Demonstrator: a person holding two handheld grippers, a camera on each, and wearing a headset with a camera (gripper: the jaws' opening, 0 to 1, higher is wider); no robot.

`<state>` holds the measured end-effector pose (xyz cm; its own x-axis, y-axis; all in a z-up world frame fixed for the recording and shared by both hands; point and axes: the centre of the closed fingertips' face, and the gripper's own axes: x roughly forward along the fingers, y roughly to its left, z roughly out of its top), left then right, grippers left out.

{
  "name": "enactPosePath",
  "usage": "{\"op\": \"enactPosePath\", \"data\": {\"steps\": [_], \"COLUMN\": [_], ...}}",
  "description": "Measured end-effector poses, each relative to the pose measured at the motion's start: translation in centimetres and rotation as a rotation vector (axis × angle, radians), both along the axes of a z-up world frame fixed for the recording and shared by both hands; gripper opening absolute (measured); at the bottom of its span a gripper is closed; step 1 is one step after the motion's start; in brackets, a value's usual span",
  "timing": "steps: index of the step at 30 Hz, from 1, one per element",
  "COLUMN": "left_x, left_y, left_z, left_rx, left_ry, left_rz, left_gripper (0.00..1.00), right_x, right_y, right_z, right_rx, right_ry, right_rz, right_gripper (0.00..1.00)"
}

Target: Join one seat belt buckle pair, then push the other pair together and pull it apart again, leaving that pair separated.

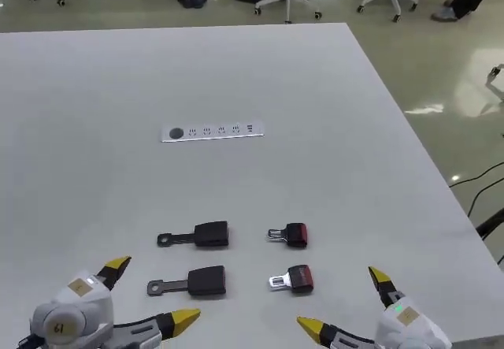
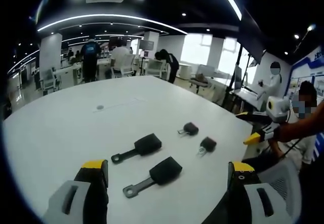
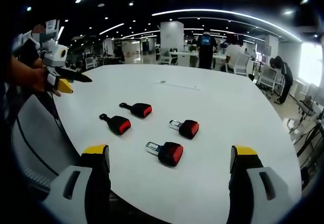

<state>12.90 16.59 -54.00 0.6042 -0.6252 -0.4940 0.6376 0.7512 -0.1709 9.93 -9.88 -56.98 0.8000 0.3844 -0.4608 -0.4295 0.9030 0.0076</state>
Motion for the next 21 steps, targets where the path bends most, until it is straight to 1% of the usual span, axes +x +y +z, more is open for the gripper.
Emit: {"op": "enactPosePath", "data": {"steps": [3, 5, 7, 11, 13, 15, 17, 19, 21], "left_x": [-0.1, 0.0, 0.3, 0.7, 0.9, 1.1, 1.4, 1.7, 1.8], "left_y": [-0.2, -0.6, -0.7, -1.2, -1.3, -1.8, -2.1, -2.7, -3.2], "left_z": [-0.8, -0.6, -0.9, -1.0, -1.4, -1.5, -2.0, -2.2, -2.3], "left_rx": [0.012, 0.018, 0.020, 0.028, 0.032, 0.033, 0.040, 0.045, 0.050], "left_ry": [0.007, 0.008, 0.012, 0.007, 0.006, 0.008, 0.005, 0.011, 0.009], "left_rz": [-0.018, -0.029, -0.037, -0.053, -0.063, -0.076, -0.093, -0.111, -0.138], "left_gripper": [1.00, 1.00, 1.00, 1.00, 1.00, 1.00, 0.99, 0.99, 0.98], "right_x": [0.0, 0.1, 0.2, 0.5, 0.7, 1.0, 1.3, 1.5, 1.6], "right_y": [0.1, 0.1, 0.2, 0.4, 0.5, 0.5, 0.6, 0.7, 0.7], "right_z": [-0.4, -0.6, -0.7, -0.8, -0.9, -1.1, -1.4, -1.6, -1.8], "right_rx": [0.002, -0.001, 0.007, 0.000, 0.004, 0.002, 0.001, 0.002, 0.003], "right_ry": [0.005, 0.008, 0.011, 0.014, 0.011, 0.011, 0.015, 0.019, 0.023], "right_rz": [0.016, 0.023, 0.030, 0.043, 0.054, 0.062, 0.076, 0.087, 0.099], "right_gripper": [0.99, 0.99, 0.99, 0.99, 0.99, 0.99, 0.99, 0.99, 0.99]}}
